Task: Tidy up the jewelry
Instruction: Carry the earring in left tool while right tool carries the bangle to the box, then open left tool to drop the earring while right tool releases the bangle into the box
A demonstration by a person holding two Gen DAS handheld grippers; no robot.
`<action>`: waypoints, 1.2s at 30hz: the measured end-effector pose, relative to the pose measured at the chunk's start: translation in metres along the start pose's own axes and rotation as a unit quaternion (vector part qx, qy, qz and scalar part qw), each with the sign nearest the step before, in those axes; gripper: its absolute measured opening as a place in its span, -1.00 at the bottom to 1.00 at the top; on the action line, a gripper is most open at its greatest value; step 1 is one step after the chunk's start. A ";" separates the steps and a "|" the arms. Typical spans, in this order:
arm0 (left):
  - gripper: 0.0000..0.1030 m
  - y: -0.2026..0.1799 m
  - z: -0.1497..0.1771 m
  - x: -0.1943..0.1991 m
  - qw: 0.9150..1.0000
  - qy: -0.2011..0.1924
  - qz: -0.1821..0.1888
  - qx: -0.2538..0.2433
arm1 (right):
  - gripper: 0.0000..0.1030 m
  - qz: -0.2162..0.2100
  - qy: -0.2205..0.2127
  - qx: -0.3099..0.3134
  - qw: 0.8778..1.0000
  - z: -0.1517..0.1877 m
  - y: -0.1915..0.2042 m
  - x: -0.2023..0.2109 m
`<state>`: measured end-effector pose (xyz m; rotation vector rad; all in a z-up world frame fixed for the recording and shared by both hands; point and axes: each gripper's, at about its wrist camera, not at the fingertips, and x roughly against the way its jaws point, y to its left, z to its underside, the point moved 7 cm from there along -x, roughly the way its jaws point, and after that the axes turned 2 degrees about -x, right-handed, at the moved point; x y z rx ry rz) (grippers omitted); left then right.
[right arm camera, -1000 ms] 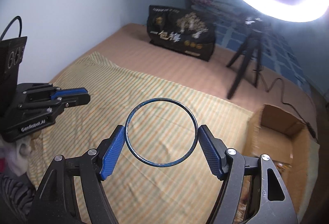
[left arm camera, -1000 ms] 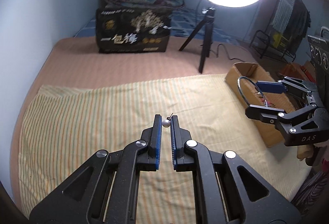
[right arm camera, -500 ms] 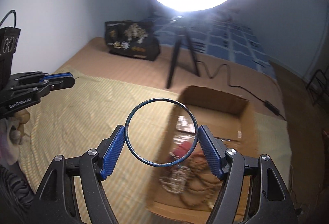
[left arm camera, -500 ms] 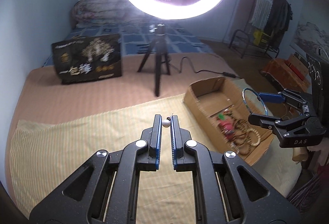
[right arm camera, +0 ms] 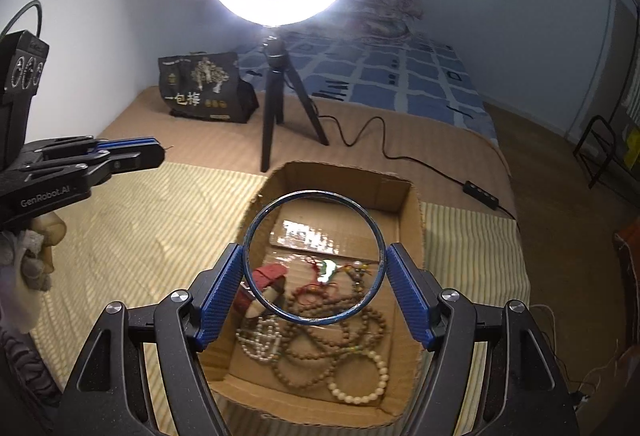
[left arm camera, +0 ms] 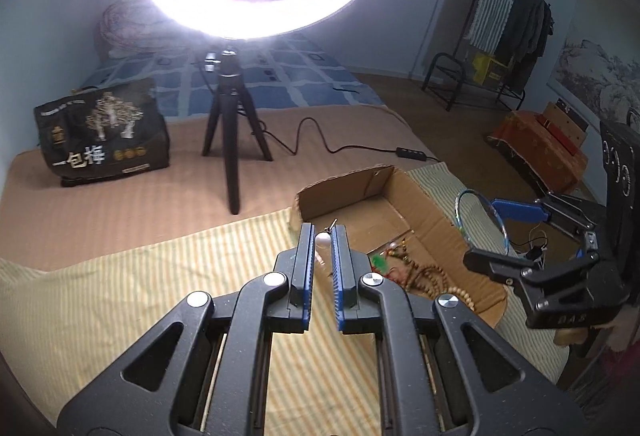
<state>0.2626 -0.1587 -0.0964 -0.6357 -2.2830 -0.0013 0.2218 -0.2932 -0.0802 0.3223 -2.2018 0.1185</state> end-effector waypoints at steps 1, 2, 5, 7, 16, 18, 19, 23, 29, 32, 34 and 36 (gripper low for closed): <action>-0.87 -0.002 -0.001 -0.005 1.000 0.002 0.002 0.001 | 0.40 0.000 0.001 -0.001 1.000 0.000 -0.002 -0.001; -0.87 -0.003 -0.001 -0.009 1.000 0.004 0.002 0.002 | 0.40 0.000 0.003 -0.002 1.000 0.001 -0.005 -0.002; -0.87 -0.009 -0.002 -0.026 1.000 0.011 0.006 0.005 | 0.40 0.000 0.009 -0.006 1.000 0.003 -0.011 -0.007; -0.87 -0.012 -0.002 -0.033 1.000 0.014 0.005 0.002 | 0.40 -0.002 0.014 -0.012 1.000 0.004 -0.016 -0.012; -0.87 -0.021 0.000 -0.063 0.999 0.033 0.014 0.005 | 0.40 0.001 0.029 -0.025 0.999 0.009 -0.029 -0.028; -0.87 -0.022 -0.001 -0.068 0.999 0.035 0.015 0.007 | 0.40 0.003 0.032 -0.025 0.999 0.010 -0.032 -0.031; -0.87 -0.022 -0.002 -0.070 0.999 0.036 0.015 0.009 | 0.40 0.003 0.033 -0.026 0.999 0.010 -0.032 -0.032; -0.87 -0.023 -0.003 -0.077 0.999 0.037 0.017 0.013 | 0.40 0.003 0.038 -0.029 0.999 0.012 -0.035 -0.037; -0.87 -0.025 -0.003 -0.081 0.999 0.039 0.017 0.014 | 0.40 0.001 0.043 -0.032 0.999 0.013 -0.035 -0.043; -0.87 -0.028 -0.004 -0.082 0.999 0.040 0.018 0.014 | 0.41 0.002 0.043 -0.033 0.999 0.013 -0.035 -0.044; -0.87 -0.028 -0.005 -0.082 0.999 0.040 0.012 0.012 | 0.41 0.004 0.043 -0.033 0.999 0.013 -0.034 -0.044; -0.87 -0.027 -0.004 -0.082 0.999 0.042 0.007 0.014 | 0.41 0.005 0.046 -0.033 0.998 0.013 -0.035 -0.046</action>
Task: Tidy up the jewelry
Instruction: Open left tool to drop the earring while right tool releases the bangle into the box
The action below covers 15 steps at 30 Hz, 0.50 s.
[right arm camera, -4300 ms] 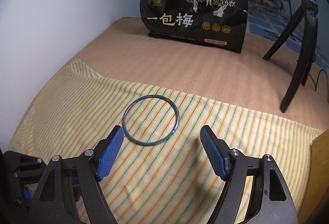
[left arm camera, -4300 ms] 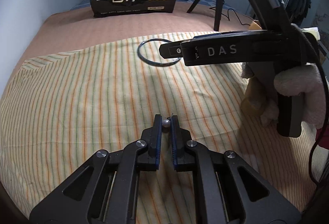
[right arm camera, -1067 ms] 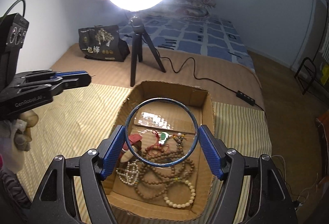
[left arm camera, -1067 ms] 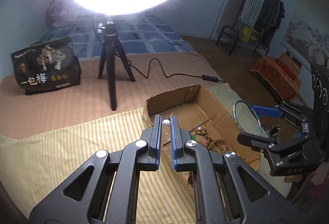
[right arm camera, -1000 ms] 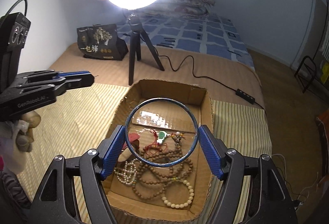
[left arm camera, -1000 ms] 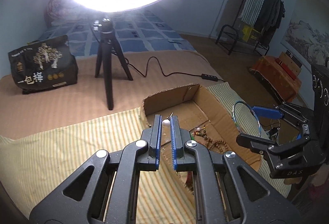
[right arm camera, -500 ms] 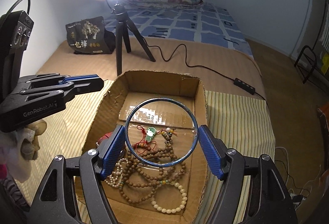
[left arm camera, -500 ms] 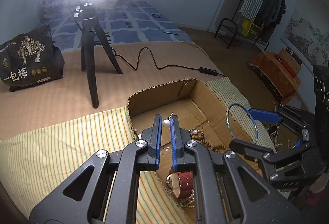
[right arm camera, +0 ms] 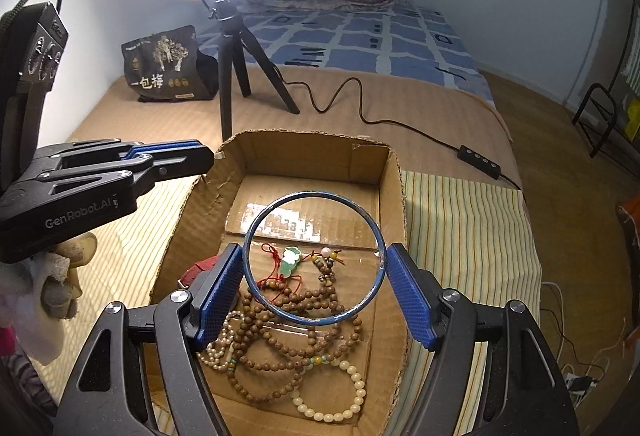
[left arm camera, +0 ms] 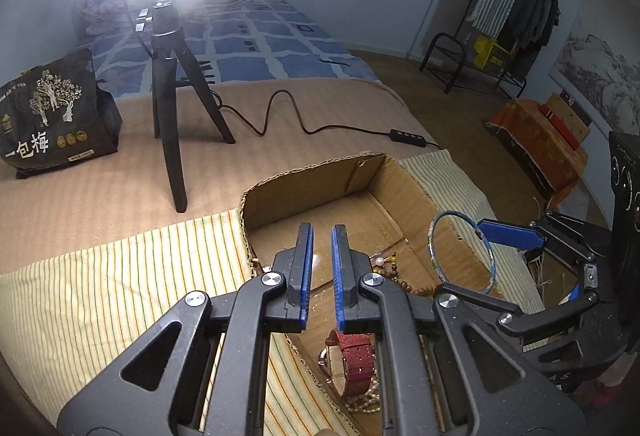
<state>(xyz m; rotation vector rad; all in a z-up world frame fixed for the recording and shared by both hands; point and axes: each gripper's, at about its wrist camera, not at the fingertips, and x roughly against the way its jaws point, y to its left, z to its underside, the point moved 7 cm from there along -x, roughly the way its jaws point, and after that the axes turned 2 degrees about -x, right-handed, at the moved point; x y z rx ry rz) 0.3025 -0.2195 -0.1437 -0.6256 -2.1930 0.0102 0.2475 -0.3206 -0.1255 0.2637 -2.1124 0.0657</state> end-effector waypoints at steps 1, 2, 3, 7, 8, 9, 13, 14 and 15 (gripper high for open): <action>-0.81 0.001 0.000 -0.001 1.000 0.001 -0.002 0.001 | 0.41 0.000 0.002 0.000 1.000 0.000 0.000 -0.001; -0.61 0.001 0.000 -0.001 1.000 0.001 -0.004 0.002 | 0.41 0.000 0.004 -0.001 1.000 0.001 0.001 -0.002; -0.45 0.002 0.000 0.000 1.000 0.000 -0.005 0.003 | 0.41 0.002 0.007 -0.002 1.000 0.002 0.001 -0.003; -0.27 0.003 -0.001 0.004 1.000 -0.007 -0.006 0.005 | 0.44 0.002 0.012 -0.002 1.000 0.003 0.001 -0.005; -0.27 0.003 -0.002 0.006 1.000 -0.009 -0.007 0.006 | 0.45 0.002 0.012 -0.003 1.000 0.003 0.001 -0.004; -0.27 0.003 -0.002 0.006 1.000 -0.010 -0.007 0.006 | 0.46 0.003 0.010 -0.003 1.000 0.003 0.002 -0.003; -0.27 0.001 -0.002 0.011 1.000 -0.013 -0.008 0.007 | 0.46 0.003 0.006 -0.004 1.000 0.004 0.002 0.002; -0.27 0.001 -0.002 0.014 1.000 -0.015 -0.008 0.007 | 0.46 0.003 0.006 -0.005 1.000 0.004 0.002 0.003; -0.27 0.001 -0.003 0.016 1.000 -0.016 -0.008 0.007 | 0.46 0.004 0.005 -0.005 1.000 0.004 0.002 0.005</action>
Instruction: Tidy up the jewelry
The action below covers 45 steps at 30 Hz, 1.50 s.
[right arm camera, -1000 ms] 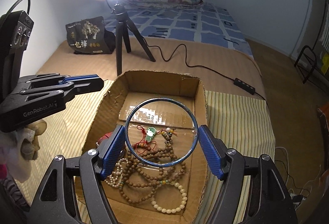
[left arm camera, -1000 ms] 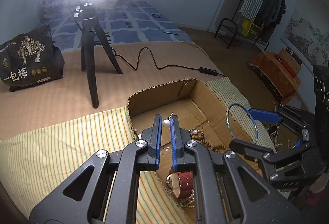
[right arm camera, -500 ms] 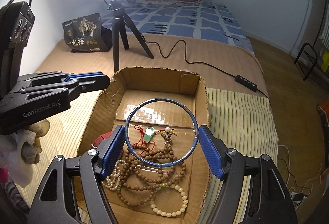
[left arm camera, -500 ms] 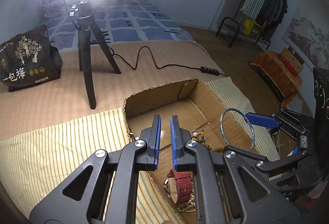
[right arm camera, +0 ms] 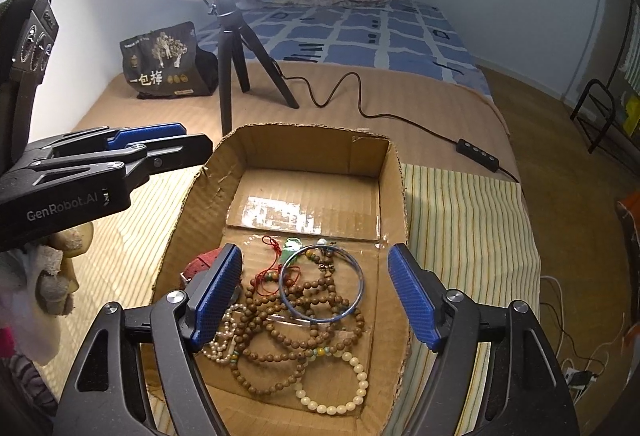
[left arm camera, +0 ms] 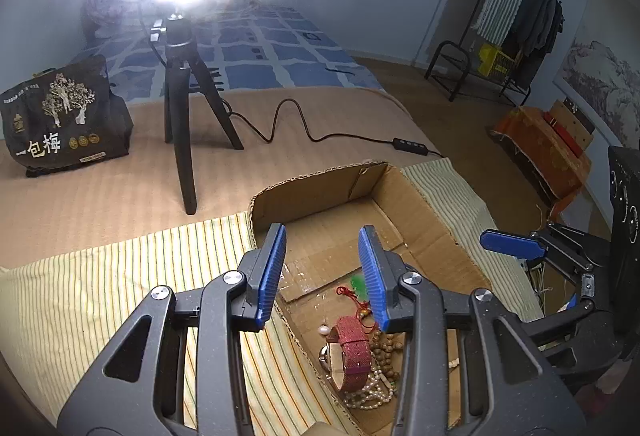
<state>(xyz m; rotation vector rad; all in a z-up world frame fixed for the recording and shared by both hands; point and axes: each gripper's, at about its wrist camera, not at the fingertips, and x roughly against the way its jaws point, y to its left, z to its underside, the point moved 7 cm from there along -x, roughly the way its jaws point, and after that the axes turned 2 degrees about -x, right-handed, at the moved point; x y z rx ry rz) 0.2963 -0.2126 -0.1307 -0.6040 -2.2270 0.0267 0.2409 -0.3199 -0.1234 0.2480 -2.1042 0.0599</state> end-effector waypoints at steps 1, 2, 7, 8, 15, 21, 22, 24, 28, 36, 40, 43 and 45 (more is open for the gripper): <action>-0.27 0.000 0.000 0.001 1.000 -0.001 0.001 0.000 | 0.46 0.001 -0.001 0.000 1.000 0.000 0.000 0.001; -0.27 -0.001 0.000 0.004 1.000 -0.003 0.000 -0.001 | 0.46 0.001 -0.002 0.000 1.000 0.001 0.000 0.003; -0.27 -0.009 0.001 0.018 1.000 -0.012 -0.003 -0.011 | 0.46 0.006 -0.009 -0.002 1.000 0.001 -0.002 0.013; -0.27 -0.011 0.002 0.021 1.000 -0.014 -0.004 -0.015 | 0.46 0.007 -0.011 -0.002 1.000 0.001 -0.002 0.015; -0.27 -0.021 0.005 0.049 0.999 -0.030 -0.008 -0.025 | 0.46 0.015 -0.029 -0.006 0.999 0.003 -0.002 0.040; -0.27 -0.025 0.006 0.083 0.998 -0.049 -0.018 -0.033 | 0.46 0.013 -0.045 -0.008 0.999 0.006 0.002 0.062; -0.27 -0.025 0.006 0.089 0.998 -0.052 -0.021 -0.035 | 0.46 0.012 -0.047 -0.007 0.999 0.007 0.002 0.065; -0.27 -0.025 0.007 0.103 0.997 -0.058 -0.023 -0.036 | 0.46 0.009 -0.053 -0.008 0.998 0.008 0.004 0.073; -0.26 -0.025 0.012 0.134 0.996 -0.074 -0.035 -0.047 | 0.46 0.000 -0.067 -0.007 0.998 0.010 0.013 0.090; 0.33 -0.018 0.033 0.180 0.993 -0.095 -0.060 -0.045 | 0.46 -0.011 -0.084 0.008 0.996 0.016 0.039 0.110; 0.60 -0.013 0.043 0.199 0.992 -0.100 -0.067 -0.043 | 0.47 -0.010 -0.091 0.013 0.996 0.025 0.050 0.120; 0.64 -0.010 0.053 0.210 0.991 -0.105 -0.073 -0.042 | 0.53 -0.012 -0.095 0.009 0.995 0.030 0.055 0.125; 0.65 -0.009 0.060 0.211 0.991 -0.100 -0.078 -0.046 | 0.53 -0.015 -0.098 0.006 0.995 0.033 0.058 0.127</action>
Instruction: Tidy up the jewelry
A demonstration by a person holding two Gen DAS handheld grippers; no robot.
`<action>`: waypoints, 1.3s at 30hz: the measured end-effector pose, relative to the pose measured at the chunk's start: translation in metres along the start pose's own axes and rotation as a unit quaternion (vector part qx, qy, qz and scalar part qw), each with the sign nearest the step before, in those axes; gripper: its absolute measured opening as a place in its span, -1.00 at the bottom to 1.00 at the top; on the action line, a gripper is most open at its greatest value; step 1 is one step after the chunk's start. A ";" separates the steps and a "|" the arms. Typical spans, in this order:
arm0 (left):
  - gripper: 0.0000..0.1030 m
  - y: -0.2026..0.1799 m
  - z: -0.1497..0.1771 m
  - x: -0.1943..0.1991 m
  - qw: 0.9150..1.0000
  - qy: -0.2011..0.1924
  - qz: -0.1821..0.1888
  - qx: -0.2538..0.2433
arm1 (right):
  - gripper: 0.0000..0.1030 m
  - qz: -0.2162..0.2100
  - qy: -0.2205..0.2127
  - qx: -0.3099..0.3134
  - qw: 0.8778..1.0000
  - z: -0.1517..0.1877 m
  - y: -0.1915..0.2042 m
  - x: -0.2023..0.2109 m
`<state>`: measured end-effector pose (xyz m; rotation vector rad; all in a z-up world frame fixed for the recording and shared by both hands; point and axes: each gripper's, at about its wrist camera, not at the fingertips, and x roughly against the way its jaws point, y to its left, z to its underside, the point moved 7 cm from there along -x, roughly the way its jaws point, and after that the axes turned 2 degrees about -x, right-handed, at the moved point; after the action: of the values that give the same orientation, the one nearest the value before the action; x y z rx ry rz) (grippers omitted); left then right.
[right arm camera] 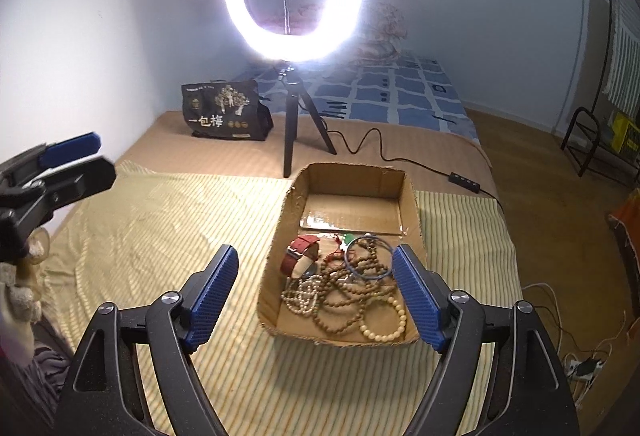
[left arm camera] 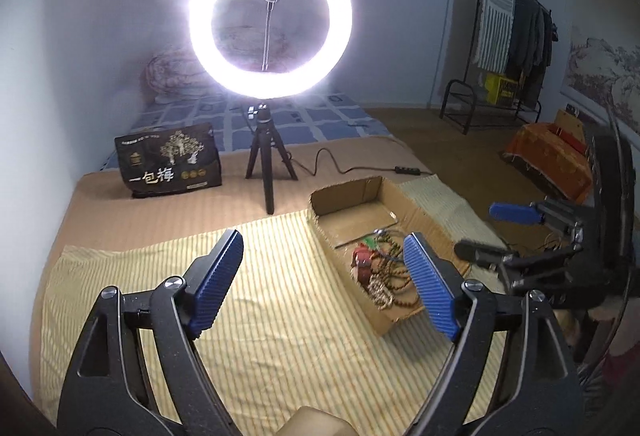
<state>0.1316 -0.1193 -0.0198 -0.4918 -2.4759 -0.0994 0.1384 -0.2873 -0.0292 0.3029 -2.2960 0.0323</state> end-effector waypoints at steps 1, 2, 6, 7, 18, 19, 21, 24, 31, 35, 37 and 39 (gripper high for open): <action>0.65 0.000 0.003 0.000 1.000 0.003 0.000 0.000 | 0.53 0.000 -0.002 0.000 1.000 0.001 0.001 0.001; 0.65 0.001 0.007 0.000 1.000 0.007 0.001 0.001 | 0.53 0.002 -0.003 0.000 1.000 0.001 0.003 0.002; 0.65 0.002 0.019 0.001 1.000 0.011 -0.010 -0.001 | 0.54 0.004 -0.010 0.000 1.000 0.003 0.006 0.004; 0.65 0.002 0.021 0.000 1.000 0.013 -0.013 -0.002 | 0.54 0.004 -0.011 0.001 1.000 0.004 0.006 0.005; 0.97 -0.003 0.031 -0.002 0.998 0.013 -0.043 -0.031 | 0.54 0.017 -0.009 -0.008 1.000 0.008 0.002 -0.001; 0.97 -0.004 0.031 -0.002 0.998 0.012 -0.044 -0.033 | 0.54 0.017 -0.009 -0.010 1.000 0.008 0.002 -0.002; 0.97 -0.005 0.031 -0.001 0.998 0.012 -0.048 -0.039 | 0.54 0.018 -0.010 -0.013 1.000 0.008 0.002 -0.002; 0.97 -0.007 0.033 -0.003 0.997 0.016 -0.057 -0.050 | 0.54 0.025 -0.008 -0.012 1.000 0.008 0.002 -0.004; 0.98 -0.008 0.037 -0.005 0.996 0.026 -0.063 -0.058 | 0.54 0.045 -0.003 -0.016 0.999 0.011 0.000 -0.006; 0.98 -0.005 0.037 -0.006 0.996 0.030 -0.063 -0.054 | 0.54 0.051 -0.003 -0.020 0.998 0.012 -0.002 -0.005; 0.98 -0.003 0.037 -0.007 0.996 0.032 -0.064 -0.051 | 0.54 0.054 -0.002 -0.021 0.998 0.012 -0.003 -0.006; 0.98 -0.003 0.038 -0.007 0.996 0.032 -0.064 -0.051 | 0.54 0.055 -0.001 -0.023 0.998 0.012 -0.003 -0.007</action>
<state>0.1147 -0.1170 -0.0542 -0.3655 -2.4460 -0.2899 0.1347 -0.2900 -0.0421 0.1532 -2.3091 0.0362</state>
